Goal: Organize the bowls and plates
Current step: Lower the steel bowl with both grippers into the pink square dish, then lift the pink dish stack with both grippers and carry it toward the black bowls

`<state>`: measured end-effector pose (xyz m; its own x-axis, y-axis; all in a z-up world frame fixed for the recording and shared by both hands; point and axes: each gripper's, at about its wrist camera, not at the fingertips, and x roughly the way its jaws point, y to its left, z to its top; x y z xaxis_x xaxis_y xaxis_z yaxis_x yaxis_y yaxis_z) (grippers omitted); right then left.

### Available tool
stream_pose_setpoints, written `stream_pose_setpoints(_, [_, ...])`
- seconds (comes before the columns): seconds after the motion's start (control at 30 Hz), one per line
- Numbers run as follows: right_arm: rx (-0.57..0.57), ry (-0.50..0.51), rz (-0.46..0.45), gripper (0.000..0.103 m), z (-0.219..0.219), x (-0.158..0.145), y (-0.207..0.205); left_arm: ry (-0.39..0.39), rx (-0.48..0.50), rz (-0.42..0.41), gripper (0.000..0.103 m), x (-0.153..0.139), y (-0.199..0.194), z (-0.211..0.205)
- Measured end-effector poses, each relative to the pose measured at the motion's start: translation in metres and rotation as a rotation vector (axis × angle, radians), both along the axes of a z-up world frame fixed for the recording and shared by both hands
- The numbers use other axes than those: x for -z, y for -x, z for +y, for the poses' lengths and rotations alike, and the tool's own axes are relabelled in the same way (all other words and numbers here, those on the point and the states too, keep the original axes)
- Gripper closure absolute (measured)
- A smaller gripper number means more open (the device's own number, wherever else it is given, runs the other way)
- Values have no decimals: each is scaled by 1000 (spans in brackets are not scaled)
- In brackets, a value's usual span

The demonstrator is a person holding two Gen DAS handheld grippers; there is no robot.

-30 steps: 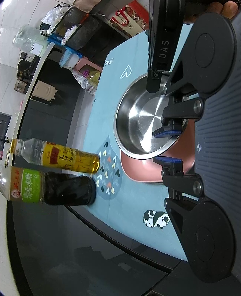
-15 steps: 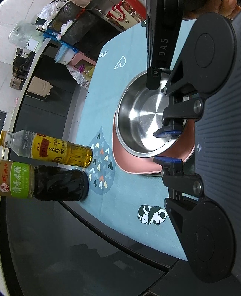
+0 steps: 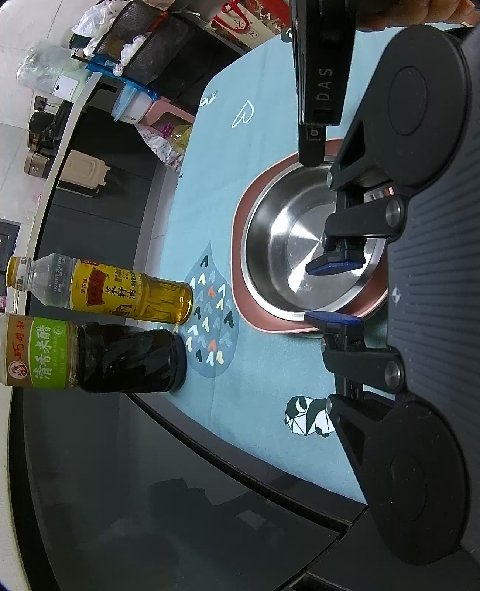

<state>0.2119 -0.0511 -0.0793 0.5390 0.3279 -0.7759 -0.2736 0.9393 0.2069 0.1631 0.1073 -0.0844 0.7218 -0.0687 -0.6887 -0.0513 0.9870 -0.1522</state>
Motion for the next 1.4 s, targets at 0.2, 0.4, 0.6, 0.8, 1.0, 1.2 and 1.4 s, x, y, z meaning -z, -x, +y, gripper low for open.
stream_pose_setpoints(0.2, [23, -40, 36, 74, -9, 0, -4, 28, -6, 9, 82, -2, 1, 4])
stream_pose_setpoints(0.4, [60, -71, 61, 68, -19, 2, -7, 36, -45, -7, 71, -9, 9, 9])
stream_pose_setpoints(0.6, [57, -90, 97, 67, -21, 7, -7, 40, -51, 24, 70, -3, 7, 14])
stream_pose_setpoints(0.8, [51, -108, 114, 65, -20, 11, -9, 43, -48, 64, 70, 7, 1, 15])
stream_pose_setpoints(1.0, [47, -135, 158, 65, -21, 17, -15, 65, -50, 77, 68, 12, -5, 17])
stream_pose_setpoints(1.2, [40, -138, 185, 65, -18, 24, -21, 80, -46, 90, 67, 16, -9, 18])
stream_pose_setpoints(1.4, [22, -124, 173, 64, -15, 24, -21, 89, -39, 106, 67, 22, -14, 16])
